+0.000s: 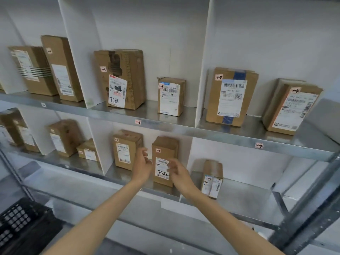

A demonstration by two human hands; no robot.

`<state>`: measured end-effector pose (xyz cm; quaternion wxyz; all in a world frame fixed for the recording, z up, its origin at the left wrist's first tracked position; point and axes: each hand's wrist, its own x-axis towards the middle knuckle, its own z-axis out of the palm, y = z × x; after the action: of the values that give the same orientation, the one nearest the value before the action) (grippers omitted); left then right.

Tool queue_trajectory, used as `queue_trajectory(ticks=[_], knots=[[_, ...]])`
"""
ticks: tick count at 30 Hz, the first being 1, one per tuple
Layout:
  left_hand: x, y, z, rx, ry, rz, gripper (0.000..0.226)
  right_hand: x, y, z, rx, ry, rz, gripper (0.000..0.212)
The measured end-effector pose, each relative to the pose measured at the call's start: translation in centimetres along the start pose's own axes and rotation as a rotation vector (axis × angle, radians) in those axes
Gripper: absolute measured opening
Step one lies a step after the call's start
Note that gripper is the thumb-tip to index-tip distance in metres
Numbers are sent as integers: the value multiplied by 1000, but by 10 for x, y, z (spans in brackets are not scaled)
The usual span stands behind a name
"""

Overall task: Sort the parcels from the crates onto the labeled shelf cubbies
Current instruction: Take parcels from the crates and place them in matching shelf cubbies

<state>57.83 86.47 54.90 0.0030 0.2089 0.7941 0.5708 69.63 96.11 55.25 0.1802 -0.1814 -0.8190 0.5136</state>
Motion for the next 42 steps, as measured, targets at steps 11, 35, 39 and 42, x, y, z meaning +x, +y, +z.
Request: queue_trajectory(ticks=[11, 35, 39, 42], knots=[[84, -47, 21, 66, -488, -183, 95, 104, 40, 42, 115, 179, 404, 83], [118, -64, 36, -151, -667, -132, 91, 144, 79, 58, 63, 268, 367, 96], [111, -64, 14, -83, -655, -188, 88, 130, 68, 73, -39, 410, 439, 98], [102, -69, -13, -65, -564, -153, 75, 109, 43, 92, -76, 562, 316, 86]])
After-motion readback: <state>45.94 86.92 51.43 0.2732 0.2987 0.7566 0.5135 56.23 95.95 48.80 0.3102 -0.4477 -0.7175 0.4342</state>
